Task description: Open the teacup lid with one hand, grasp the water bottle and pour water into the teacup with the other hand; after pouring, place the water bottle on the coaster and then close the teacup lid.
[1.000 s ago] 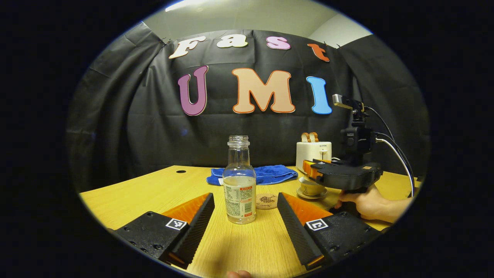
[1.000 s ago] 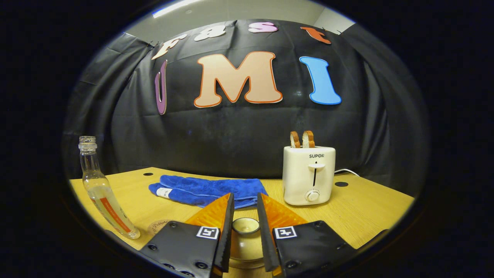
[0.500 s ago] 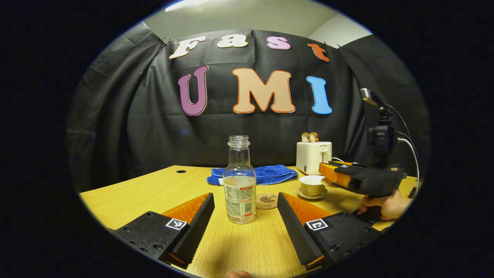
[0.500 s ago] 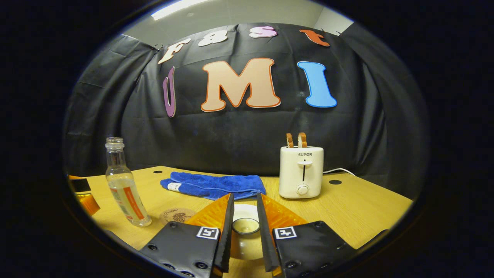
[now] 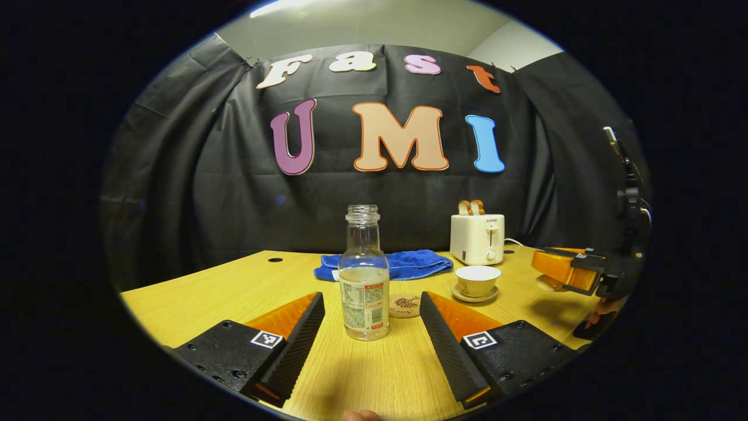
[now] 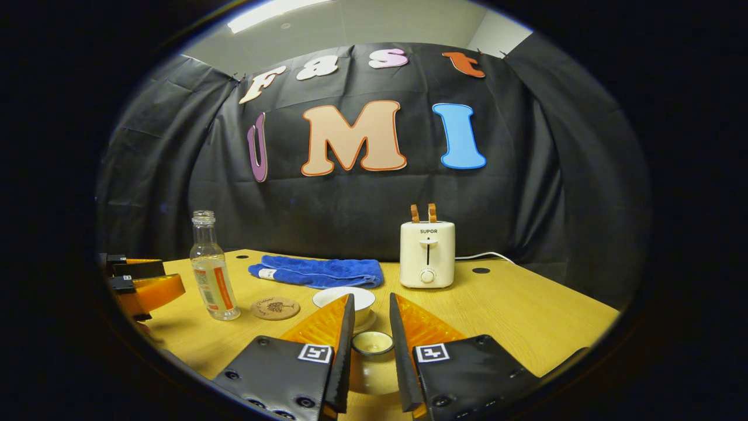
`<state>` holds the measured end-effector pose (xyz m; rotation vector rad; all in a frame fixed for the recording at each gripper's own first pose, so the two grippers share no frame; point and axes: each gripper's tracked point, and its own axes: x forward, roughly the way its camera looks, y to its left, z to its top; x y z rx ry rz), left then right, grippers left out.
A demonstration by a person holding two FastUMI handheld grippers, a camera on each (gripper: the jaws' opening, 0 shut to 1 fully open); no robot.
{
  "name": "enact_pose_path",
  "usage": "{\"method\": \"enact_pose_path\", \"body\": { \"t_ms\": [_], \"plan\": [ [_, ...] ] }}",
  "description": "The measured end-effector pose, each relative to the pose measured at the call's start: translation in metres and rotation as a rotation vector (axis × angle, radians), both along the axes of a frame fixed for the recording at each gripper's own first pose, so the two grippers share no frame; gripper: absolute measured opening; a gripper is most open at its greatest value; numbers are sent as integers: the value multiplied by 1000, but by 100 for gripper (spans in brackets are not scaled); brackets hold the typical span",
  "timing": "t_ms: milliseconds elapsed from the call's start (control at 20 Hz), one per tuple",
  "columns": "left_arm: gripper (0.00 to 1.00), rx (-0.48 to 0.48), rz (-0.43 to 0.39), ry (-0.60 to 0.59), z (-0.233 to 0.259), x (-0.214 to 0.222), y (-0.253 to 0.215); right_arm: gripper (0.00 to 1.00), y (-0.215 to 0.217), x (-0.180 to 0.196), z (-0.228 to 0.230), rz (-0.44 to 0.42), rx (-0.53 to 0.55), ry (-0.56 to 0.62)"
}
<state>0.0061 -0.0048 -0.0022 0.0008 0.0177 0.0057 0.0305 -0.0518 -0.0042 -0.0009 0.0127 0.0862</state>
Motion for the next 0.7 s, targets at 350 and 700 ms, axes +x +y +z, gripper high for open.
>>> {"method": "enact_pose_path", "body": {
  "t_ms": [350, 700],
  "plan": [
    [96, 1, 33, 1, -3, 32, 6, 38, 0, 0, 0, 0, 0, 0],
    [96, 4, 23, 2, -4, 64, 7, 38, 0, 0, 0, -4, 0, 0]
  ]
}}
